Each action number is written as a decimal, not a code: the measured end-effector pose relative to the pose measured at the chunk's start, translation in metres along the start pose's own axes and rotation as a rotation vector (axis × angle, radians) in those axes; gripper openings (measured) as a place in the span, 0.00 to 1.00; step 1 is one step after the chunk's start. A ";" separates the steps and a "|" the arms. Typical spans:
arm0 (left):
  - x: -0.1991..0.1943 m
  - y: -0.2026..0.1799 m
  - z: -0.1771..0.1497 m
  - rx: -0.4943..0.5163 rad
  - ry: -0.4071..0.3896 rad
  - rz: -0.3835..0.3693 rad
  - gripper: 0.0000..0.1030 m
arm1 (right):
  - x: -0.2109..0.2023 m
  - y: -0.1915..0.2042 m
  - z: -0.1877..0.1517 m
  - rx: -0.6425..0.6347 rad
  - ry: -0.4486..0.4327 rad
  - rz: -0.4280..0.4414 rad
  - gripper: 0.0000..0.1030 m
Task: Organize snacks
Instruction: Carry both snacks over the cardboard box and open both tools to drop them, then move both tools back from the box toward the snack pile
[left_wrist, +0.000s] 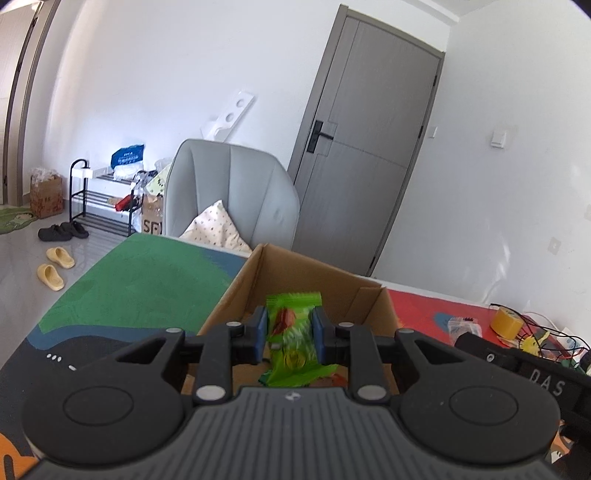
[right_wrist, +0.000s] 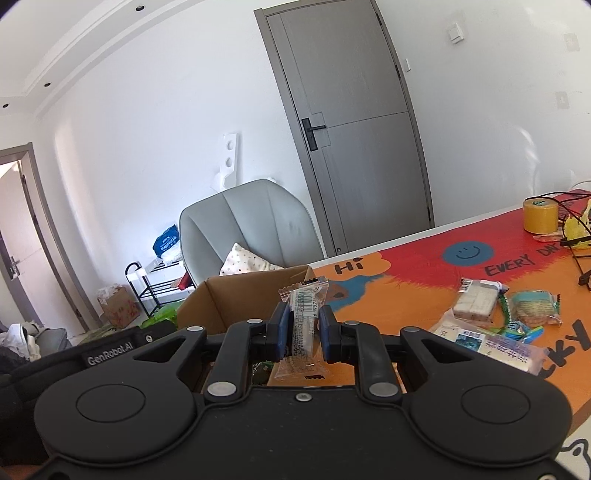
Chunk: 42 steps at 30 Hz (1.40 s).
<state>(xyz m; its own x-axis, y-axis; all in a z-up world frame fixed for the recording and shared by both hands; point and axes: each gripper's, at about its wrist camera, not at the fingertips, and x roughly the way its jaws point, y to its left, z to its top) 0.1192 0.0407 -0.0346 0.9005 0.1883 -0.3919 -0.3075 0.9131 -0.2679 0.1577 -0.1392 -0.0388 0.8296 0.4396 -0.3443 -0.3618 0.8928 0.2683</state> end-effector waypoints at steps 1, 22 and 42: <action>0.000 0.002 0.000 -0.004 0.004 -0.005 0.25 | 0.001 0.001 0.000 0.001 0.003 0.000 0.18; -0.023 0.031 0.010 -0.048 -0.034 0.038 0.69 | 0.022 0.039 0.005 -0.051 0.024 0.044 0.41; -0.037 -0.028 -0.009 0.079 -0.014 0.033 0.90 | -0.035 -0.024 -0.003 0.039 -0.009 -0.113 0.89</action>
<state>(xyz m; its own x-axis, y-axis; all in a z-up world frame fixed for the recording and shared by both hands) 0.0915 0.0047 -0.0203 0.8949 0.2233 -0.3864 -0.3122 0.9319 -0.1846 0.1366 -0.1755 -0.0357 0.8681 0.3354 -0.3660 -0.2492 0.9321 0.2631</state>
